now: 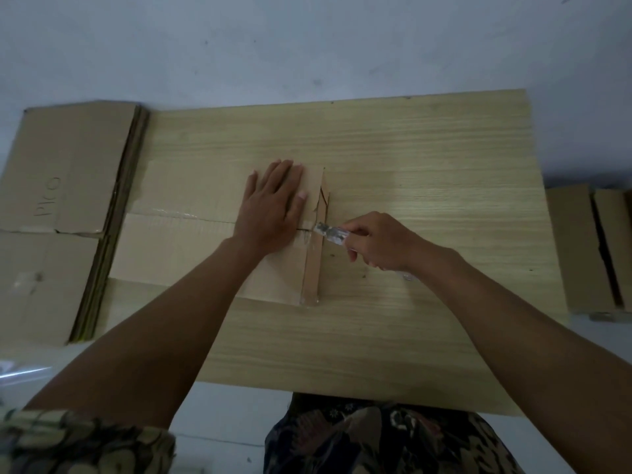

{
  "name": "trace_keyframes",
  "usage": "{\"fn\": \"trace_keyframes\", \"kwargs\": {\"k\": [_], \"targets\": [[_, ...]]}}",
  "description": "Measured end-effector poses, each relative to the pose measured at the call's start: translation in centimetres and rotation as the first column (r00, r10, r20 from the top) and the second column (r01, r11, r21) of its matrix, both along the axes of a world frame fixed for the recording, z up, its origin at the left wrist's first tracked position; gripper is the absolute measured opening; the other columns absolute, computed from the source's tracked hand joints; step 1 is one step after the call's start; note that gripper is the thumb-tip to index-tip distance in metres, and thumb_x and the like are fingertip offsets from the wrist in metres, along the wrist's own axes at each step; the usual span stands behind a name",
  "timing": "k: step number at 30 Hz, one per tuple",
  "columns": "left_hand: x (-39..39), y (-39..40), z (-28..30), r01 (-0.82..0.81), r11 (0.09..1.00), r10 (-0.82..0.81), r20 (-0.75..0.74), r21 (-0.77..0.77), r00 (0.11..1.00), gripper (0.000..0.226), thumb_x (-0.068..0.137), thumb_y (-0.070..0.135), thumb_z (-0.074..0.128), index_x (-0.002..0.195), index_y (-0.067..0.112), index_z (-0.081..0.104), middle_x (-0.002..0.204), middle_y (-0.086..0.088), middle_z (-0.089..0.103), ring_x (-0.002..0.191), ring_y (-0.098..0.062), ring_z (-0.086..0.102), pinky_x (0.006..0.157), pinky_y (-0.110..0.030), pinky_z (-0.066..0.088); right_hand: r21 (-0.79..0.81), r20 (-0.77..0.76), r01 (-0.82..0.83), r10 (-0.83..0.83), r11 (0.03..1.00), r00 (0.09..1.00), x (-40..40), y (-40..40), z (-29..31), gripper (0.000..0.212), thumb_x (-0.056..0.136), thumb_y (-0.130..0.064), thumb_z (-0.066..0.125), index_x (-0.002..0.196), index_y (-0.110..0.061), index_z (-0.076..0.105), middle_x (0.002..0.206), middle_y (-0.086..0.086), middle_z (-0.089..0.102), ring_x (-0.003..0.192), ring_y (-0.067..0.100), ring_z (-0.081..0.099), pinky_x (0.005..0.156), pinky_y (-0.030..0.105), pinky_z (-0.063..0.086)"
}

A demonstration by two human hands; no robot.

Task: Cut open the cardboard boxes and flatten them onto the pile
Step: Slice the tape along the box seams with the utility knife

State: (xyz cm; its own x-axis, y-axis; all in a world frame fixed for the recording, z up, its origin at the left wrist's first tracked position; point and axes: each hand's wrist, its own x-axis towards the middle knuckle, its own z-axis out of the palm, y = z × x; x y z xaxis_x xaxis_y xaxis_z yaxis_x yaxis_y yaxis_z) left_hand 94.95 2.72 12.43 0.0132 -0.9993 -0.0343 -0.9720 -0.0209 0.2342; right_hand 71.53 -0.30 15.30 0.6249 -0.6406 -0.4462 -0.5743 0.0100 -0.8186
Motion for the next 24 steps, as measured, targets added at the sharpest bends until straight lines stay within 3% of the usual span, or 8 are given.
{"fn": "trace_keyframes", "kwargs": {"k": [3,7,11,13,16,18,21,24], "targets": [[-0.1,0.2,-0.2,-0.005,0.997,0.002,-0.05,-0.07,0.999,0.059,0.104,0.045,0.028,0.153,0.014,0.043,0.159,-0.01,0.038,0.151,-0.027,0.028,0.121,-0.053,0.017,-0.02,-0.033,-0.045,0.044,0.999,0.998,0.6,-0.2,0.6,0.028,0.094,-0.014,0.051,0.073,-0.001,0.066,0.05,-0.006,0.056,0.044,0.009,0.046,0.042,0.02,0.036],[0.3,0.4,-0.4,0.015,0.968,-0.042,-0.105,-0.249,0.994,0.044,0.103,0.034,0.049,0.134,0.007,0.062,0.136,-0.019,0.054,0.126,-0.036,0.05,0.108,-0.056,0.038,0.004,-0.048,-0.044,0.044,0.999,0.998,0.0,0.4,0.7,0.028,0.094,-0.017,0.051,0.085,0.002,0.069,0.071,0.018,0.066,0.05,0.012,0.049,0.044,0.022,0.038],[-0.1,1.0,0.1,-0.007,0.935,-0.029,-0.097,-0.354,0.995,0.031,0.1,0.025,0.057,0.12,0.007,0.072,0.12,-0.017,0.063,0.106,-0.036,0.059,0.089,-0.047,0.052,-0.011,-0.061,-0.003,0.003,1.0,0.998,0.8,0.5,1.3,0.029,0.095,-0.017,0.051,0.08,0.0,0.069,0.061,0.006,0.059,0.051,0.014,0.048,0.048,0.025,0.037],[-0.3,2.2,0.3,0.022,0.947,-0.058,-0.103,-0.321,0.993,0.037,0.101,0.027,0.051,0.127,0.007,0.069,0.131,-0.016,0.063,0.119,-0.035,0.058,0.102,-0.048,0.047,-0.003,-0.088,0.008,-0.008,1.0,0.996,1.1,0.2,1.9,0.03,0.094,-0.018,0.051,0.078,0.0,0.069,0.062,0.009,0.06,0.052,0.017,0.05,0.045,0.024,0.037],[0.1,4.3,-0.1,0.099,0.983,-0.113,-0.087,-0.157,0.99,0.052,0.105,0.034,0.033,0.15,0.014,0.049,0.159,-0.007,0.041,0.15,-0.025,0.033,0.121,-0.05,0.023,0.025,-0.14,-0.038,0.041,0.999,0.989,1.2,0.1,3.0,0.031,0.094,-0.016,0.05,0.069,-0.003,0.063,0.053,0.0,0.057,0.051,0.017,0.048,0.04,0.021,0.035],[0.5,4.6,-0.3,0.1,0.99,-0.109,-0.082,-0.103,0.991,0.054,0.106,0.036,0.027,0.155,0.018,0.04,0.164,-0.001,0.031,0.154,-0.02,0.023,0.124,-0.047,0.017,0.021,-0.175,-0.09,0.092,0.996,0.98,1.4,0.5,3.5,0.031,0.095,-0.015,0.05,0.069,-0.006,0.064,0.053,-0.002,0.057,0.052,0.018,0.047,0.041,0.021,0.035],[0.6,4.2,-0.1,0.083,0.995,-0.087,-0.086,-0.047,0.993,0.057,0.104,0.041,0.024,0.156,0.021,0.037,0.165,0.001,0.028,0.154,-0.018,0.02,0.125,-0.045,0.016,0.01,-0.183,-0.12,0.12,0.993,0.976,1.7,0.9,3.9,0.029,0.097,-0.02,0.051,0.084,-0.004,0.071,0.069,0.006,0.065,0.056,0.021,0.049,0.043,0.023,0.036],[0.6,4.4,-0.3,0.099,0.994,-0.102,-0.06,-0.042,0.993,0.058,0.104,0.043,0.026,0.157,0.022,0.036,0.166,0.001,0.026,0.154,-0.018,0.019,0.124,-0.044,0.015,-0.006,-0.221,-0.15,0.145,0.989,0.964,2.2,0.9,4.3,0.026,0.099,-0.024,0.051,0.091,-0.014,0.073,0.073,0.007,0.067,0.052,0.017,0.048,0.044,0.024,0.038]]}}
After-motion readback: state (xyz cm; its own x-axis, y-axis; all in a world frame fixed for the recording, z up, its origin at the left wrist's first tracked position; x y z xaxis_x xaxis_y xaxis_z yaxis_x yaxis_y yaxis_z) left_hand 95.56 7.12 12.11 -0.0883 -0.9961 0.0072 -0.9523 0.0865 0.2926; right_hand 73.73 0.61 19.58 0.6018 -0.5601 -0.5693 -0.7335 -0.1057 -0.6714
